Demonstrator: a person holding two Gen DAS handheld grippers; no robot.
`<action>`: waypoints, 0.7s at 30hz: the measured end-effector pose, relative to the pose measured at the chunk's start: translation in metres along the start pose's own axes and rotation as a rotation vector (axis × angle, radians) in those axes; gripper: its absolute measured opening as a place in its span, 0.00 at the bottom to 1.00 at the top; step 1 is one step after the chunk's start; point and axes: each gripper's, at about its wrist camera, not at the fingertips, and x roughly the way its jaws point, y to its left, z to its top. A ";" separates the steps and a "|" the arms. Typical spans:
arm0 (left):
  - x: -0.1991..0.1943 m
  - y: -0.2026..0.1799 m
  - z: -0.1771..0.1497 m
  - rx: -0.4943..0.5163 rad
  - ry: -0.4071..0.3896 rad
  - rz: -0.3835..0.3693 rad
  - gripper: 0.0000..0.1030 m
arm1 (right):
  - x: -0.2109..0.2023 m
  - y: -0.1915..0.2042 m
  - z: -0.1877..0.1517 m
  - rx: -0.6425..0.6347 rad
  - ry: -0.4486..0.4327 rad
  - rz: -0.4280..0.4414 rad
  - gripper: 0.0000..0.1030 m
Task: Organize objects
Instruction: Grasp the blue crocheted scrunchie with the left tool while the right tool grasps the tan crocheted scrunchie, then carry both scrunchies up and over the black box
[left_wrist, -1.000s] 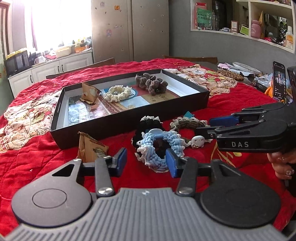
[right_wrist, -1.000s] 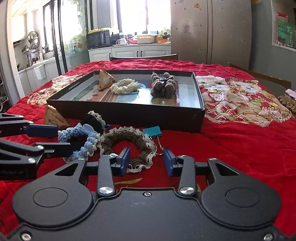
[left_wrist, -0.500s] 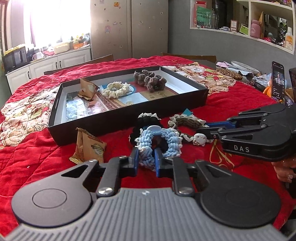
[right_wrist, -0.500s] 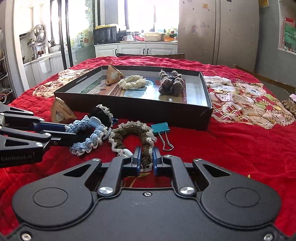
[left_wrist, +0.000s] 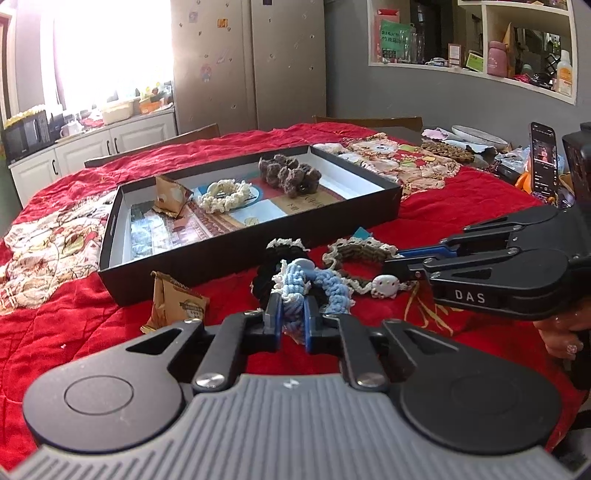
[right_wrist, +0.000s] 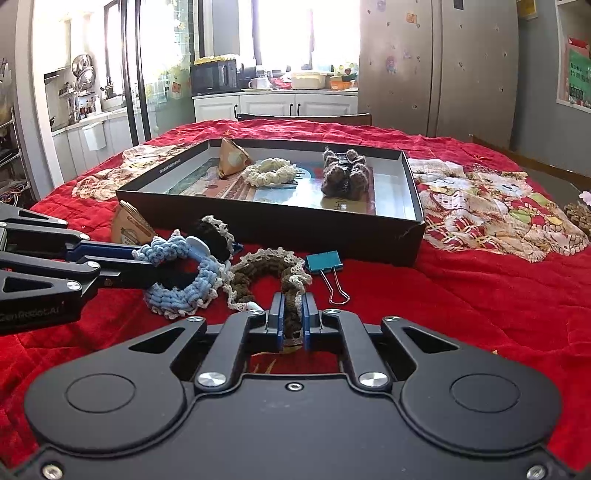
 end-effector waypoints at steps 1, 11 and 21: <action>-0.001 -0.001 0.001 0.002 -0.004 0.000 0.13 | -0.001 0.000 0.001 -0.002 -0.003 0.001 0.09; -0.013 -0.005 0.007 0.018 -0.039 -0.002 0.13 | -0.018 0.007 0.009 -0.043 -0.058 -0.002 0.08; -0.029 -0.009 0.013 0.035 -0.084 0.003 0.13 | -0.037 0.012 0.017 -0.073 -0.112 -0.008 0.08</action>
